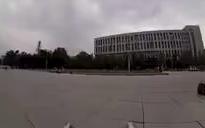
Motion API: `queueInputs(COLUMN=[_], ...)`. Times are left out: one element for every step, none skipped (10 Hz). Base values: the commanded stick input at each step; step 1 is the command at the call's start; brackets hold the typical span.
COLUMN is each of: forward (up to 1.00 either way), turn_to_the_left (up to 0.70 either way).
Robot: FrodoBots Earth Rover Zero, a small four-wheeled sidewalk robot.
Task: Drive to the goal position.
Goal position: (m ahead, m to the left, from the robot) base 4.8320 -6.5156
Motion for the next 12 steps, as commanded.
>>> queueInputs(forward=[0.70,0.70,0.70,0.70,0.70,0.68,0.67,0.67,0.67,0.67,0.67,0.67], turn_to_the_left=[-0.14,-0.14,-0.14,-0.14,-0.14,-0.13,-0.13,-0.13,-0.13,-0.13,-0.13,-0.13])
